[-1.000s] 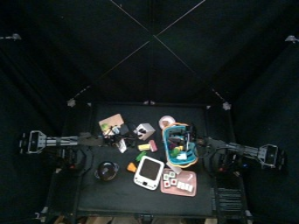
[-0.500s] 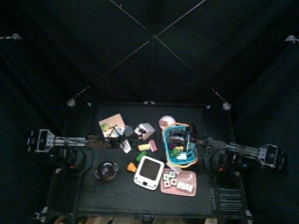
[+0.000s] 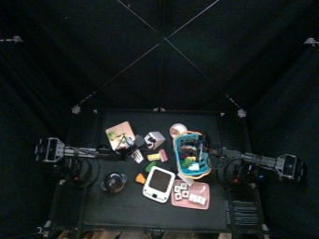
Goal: Grab pairing knife
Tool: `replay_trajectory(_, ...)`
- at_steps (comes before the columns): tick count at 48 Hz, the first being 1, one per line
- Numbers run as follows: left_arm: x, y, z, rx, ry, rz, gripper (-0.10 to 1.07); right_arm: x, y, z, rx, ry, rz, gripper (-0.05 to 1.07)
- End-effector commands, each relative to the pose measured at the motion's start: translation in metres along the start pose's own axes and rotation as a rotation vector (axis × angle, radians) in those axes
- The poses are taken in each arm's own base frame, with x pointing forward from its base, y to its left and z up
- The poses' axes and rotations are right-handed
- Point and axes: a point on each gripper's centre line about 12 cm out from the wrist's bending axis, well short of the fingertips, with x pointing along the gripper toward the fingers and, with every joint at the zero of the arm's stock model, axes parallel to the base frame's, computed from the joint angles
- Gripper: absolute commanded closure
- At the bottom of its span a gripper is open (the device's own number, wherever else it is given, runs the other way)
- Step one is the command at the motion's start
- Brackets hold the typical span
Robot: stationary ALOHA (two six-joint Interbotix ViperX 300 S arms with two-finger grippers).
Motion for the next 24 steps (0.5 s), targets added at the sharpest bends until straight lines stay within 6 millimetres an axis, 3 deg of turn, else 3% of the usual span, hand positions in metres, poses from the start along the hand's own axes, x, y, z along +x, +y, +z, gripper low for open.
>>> replay_trajectory(1, -0.002, -0.002, 0.013, -0.007, -0.039, -0.002, 0.16, -0.001, 0.0, 0.007, -0.006, -0.026, 0.0, 0.25)
replay_trajectory(24, 0.013, -0.006, 0.02, -0.03, -0.046, 0.016, 0.18, -0.001, -0.005, 0.003, -0.006, 0.001, -0.027, 0.25)
